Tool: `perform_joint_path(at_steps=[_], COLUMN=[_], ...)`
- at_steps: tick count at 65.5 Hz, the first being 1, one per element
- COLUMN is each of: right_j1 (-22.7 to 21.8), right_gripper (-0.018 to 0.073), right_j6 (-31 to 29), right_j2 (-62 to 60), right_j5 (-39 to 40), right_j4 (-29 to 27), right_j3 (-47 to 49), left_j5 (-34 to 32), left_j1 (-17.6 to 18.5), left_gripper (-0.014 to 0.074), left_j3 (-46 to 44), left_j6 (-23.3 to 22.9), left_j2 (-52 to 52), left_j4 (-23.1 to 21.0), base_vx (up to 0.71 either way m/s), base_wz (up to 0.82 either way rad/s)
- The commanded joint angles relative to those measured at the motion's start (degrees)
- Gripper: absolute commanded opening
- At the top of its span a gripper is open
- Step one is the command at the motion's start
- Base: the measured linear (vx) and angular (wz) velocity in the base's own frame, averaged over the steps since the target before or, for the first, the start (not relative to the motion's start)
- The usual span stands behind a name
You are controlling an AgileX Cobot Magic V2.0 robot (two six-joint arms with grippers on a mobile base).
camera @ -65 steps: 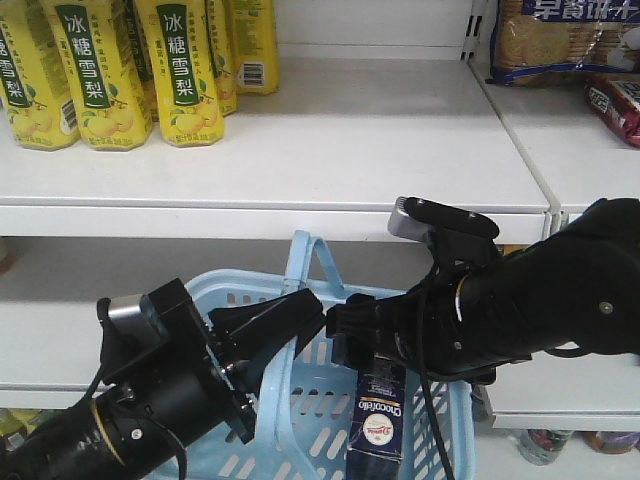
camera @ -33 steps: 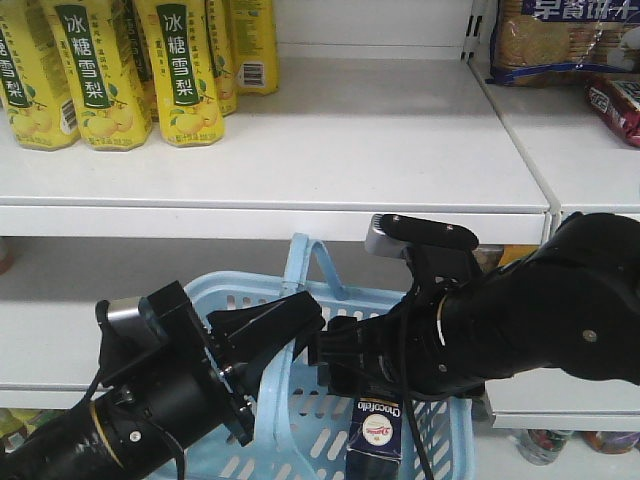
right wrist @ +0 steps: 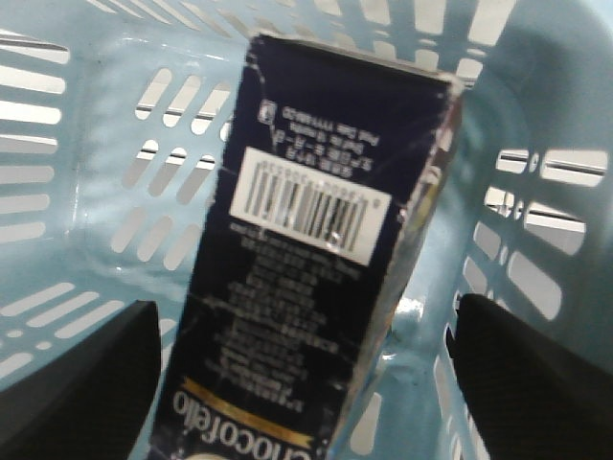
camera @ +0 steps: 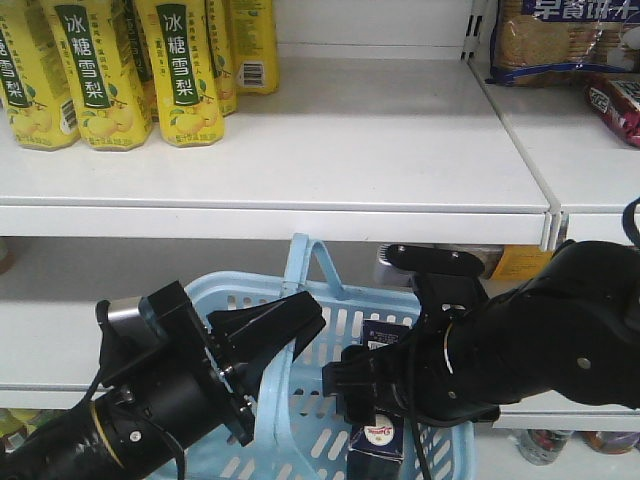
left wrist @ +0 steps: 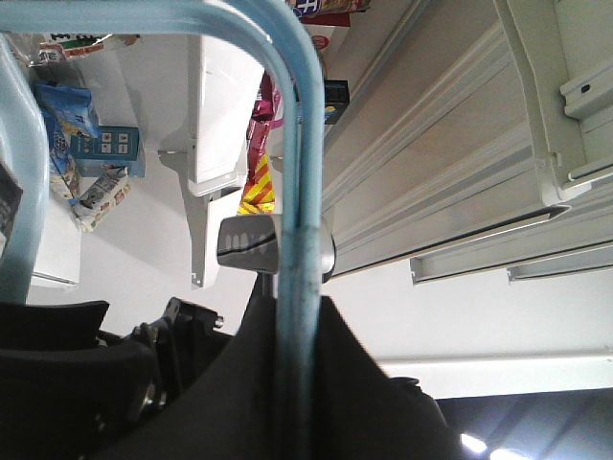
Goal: Left arm holds basket, right arm returns cookies
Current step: 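Close the right gripper on the top of the cookie box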
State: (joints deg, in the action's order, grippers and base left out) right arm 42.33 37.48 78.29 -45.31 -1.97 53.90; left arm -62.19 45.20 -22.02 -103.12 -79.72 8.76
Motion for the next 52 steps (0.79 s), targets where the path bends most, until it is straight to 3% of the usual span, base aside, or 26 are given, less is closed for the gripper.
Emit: perform_joint_path(at_steps=[1, 14, 52], right_j1=[0.08, 0.08, 0.08], right_gripper=[0.0585, 0.0582, 0.0566], right_j6=[0.12, 0.12, -0.36], right_j2=[-1.33, -1.33, -1.28], right_j5=[4.8, 8.39, 6.54], right_j4=[1.03, 2.79, 4.92], right_j3=[1.36, 1.36, 1.36], left_j5=[-16.44, -16.44, -16.44], left_j1=[-0.16, -0.16, -0.16], left_gripper=[-0.0003, -0.0003, -0.0003], left_j3=[-2.13, -2.13, -2.13], left_j6=[0.06, 0.06, 0.06], left_j2=[1.77, 1.77, 1.77], left_j4=[-2.25, -2.25, -2.25], base_vx=[0.0, 0.0, 0.0], base_wz=[0.0, 0.0, 0.0])
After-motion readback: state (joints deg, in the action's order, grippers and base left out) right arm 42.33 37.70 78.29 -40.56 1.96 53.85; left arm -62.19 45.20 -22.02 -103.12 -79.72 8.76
